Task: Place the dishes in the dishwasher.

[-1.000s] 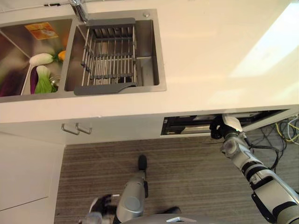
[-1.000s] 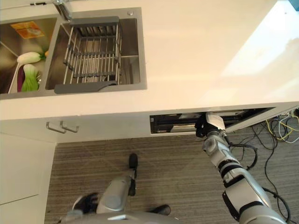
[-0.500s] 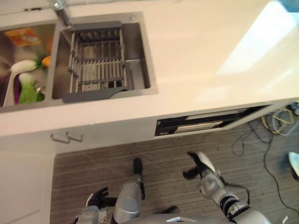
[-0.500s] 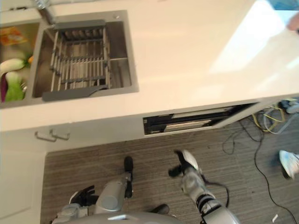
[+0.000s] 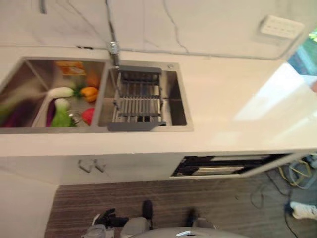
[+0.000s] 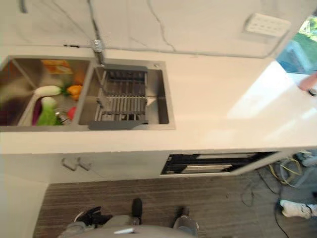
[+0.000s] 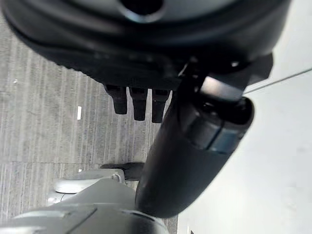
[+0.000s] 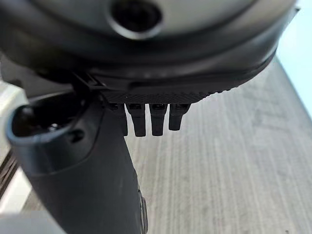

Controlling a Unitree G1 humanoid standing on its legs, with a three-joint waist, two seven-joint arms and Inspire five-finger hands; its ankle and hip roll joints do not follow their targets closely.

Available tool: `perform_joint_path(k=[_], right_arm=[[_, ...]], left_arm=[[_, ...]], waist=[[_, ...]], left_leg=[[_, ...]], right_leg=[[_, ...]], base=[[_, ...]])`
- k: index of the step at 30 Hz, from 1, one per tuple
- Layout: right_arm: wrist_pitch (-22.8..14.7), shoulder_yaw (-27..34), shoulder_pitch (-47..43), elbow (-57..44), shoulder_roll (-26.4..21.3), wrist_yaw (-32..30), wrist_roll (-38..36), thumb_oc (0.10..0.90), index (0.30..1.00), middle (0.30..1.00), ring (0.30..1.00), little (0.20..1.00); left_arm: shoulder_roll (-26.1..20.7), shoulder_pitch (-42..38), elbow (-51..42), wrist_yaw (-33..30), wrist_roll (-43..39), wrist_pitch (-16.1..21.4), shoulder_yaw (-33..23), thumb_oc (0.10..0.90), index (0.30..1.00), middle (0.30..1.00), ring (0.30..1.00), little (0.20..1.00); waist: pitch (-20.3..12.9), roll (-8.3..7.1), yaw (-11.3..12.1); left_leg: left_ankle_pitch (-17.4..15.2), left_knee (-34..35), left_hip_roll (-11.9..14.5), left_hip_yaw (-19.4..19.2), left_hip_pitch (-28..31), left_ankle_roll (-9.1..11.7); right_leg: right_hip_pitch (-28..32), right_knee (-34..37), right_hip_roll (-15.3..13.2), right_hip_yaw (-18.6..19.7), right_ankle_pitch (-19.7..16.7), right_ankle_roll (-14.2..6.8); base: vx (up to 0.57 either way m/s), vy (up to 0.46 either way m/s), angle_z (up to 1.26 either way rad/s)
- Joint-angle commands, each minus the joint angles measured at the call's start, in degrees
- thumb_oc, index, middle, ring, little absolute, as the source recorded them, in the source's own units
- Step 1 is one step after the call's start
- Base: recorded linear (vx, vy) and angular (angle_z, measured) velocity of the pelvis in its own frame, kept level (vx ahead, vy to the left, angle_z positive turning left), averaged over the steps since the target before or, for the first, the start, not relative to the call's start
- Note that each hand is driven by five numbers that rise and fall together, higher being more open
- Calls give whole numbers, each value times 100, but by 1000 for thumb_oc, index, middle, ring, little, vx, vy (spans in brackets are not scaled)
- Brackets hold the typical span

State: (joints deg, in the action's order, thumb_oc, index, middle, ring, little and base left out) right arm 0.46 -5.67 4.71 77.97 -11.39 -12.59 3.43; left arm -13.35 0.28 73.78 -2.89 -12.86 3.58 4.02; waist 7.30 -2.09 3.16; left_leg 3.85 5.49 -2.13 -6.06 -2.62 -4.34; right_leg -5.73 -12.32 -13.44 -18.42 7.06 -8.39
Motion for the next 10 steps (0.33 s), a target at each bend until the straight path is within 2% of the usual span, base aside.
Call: perform_joint_path(k=[1, 10], right_arm=[[2, 206, -380, 72, -366, -1, -185, 800, 900, 900, 900, 900], [53, 111, -543, 194, -282, 204, -319, 800, 900, 900, 900, 900]], left_arm=[[28, -45, 19, 95, 213, 60, 27, 800, 900, 900, 900, 900], [128, -33, 171, 214, 473, -12, 217, 800, 900, 900, 900, 900]], waist=[[-15, -183, 192], [-254, -67, 192]], left_leg=[[-296, -79, 217, 156, 143, 555], [-152, -82, 428, 166, 119, 896]], right_leg=[[1027, 692, 167, -693, -203, -60], [1540, 1315, 409, -1194, -302, 31]], base=[[54, -162, 86], [23, -98, 28]])
